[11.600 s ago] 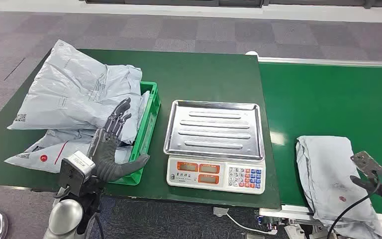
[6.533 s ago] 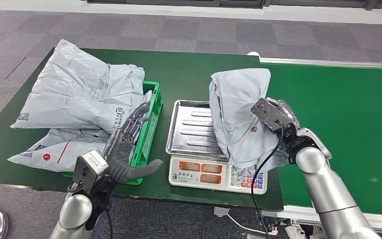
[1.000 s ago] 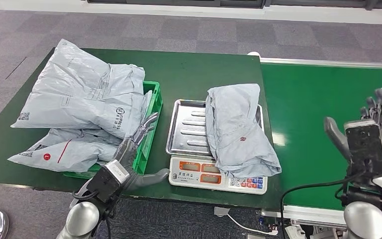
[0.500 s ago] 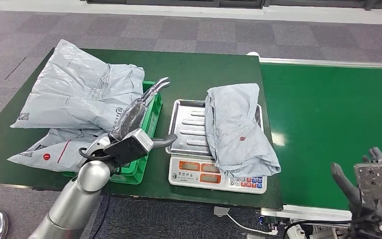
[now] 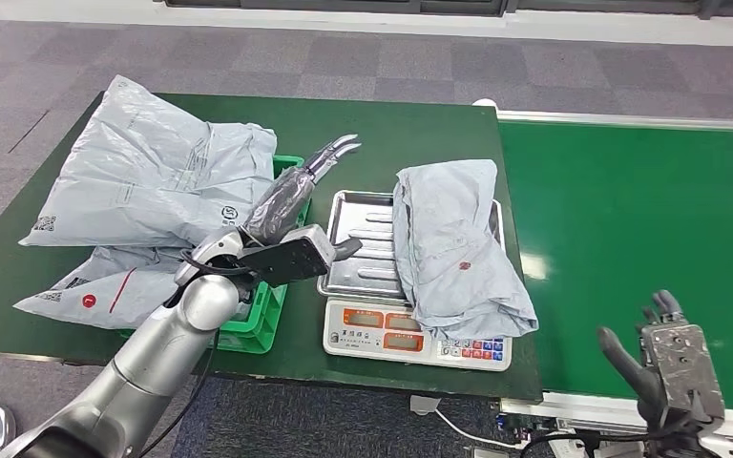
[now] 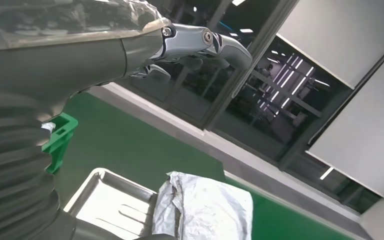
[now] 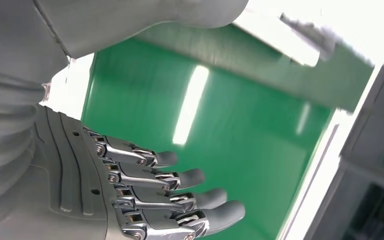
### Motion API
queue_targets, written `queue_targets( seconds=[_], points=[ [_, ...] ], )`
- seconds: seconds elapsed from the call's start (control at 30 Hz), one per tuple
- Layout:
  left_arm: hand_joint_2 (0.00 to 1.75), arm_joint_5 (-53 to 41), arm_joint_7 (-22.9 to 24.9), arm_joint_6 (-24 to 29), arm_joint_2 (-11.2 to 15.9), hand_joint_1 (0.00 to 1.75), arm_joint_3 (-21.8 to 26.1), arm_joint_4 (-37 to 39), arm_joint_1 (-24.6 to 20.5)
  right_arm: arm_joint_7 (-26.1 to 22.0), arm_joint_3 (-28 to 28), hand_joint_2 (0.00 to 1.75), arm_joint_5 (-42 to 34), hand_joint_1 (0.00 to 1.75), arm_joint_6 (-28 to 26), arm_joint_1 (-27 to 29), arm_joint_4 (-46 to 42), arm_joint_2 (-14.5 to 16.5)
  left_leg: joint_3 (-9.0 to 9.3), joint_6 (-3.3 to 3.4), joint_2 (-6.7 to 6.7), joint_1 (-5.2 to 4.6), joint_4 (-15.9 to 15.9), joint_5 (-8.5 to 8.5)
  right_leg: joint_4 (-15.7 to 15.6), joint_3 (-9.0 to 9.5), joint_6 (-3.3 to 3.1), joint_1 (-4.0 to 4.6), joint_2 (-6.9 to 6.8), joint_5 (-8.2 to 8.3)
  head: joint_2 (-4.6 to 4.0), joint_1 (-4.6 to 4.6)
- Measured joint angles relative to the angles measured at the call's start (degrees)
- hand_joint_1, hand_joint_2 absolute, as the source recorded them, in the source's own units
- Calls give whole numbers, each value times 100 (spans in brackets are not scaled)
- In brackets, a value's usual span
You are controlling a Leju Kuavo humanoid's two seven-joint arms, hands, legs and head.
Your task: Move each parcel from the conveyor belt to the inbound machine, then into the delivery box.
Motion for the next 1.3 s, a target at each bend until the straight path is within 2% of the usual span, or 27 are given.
queue_targets(
  seconds=[0.37, 0.57, 0.87, 1.3],
  points=[
    [175, -502, 142, 463, -179, 0, -670, 797, -217, -11, 970, 175, -247, 0, -135, -301, 581, -260, -1, 0, 1, -1, 0, 0, 0, 1, 2, -1, 0, 2, 0, 0],
    [175, -790, 160, 667, -306, 0, -1045, 1172, -277, 37, 1318, 175, -318, 0, -214, -435, 754, -338, -3, 0, 1, -1, 0, 0, 0, 0, 3, -1, 0, 2, 0, 0],
    [175, -901, 174, 728, -418, 0, -1292, 1467, -331, 52, 1466, 175, -330, 0, -244, -473, 874, -379, -3, 0, 1, 0, 0, 0, 0, 0, 3, -1, -1, 2, 0, 0],
    [175, -809, -1, 807, -827, 0, -1618, 2051, -357, -8, 1558, 175, -499, 0, -392, -453, 932, -382, -3, 0, 1, -1, 1, 0, 0, -1, 3, -1, 0, 2, 0, 0]
  ],
)
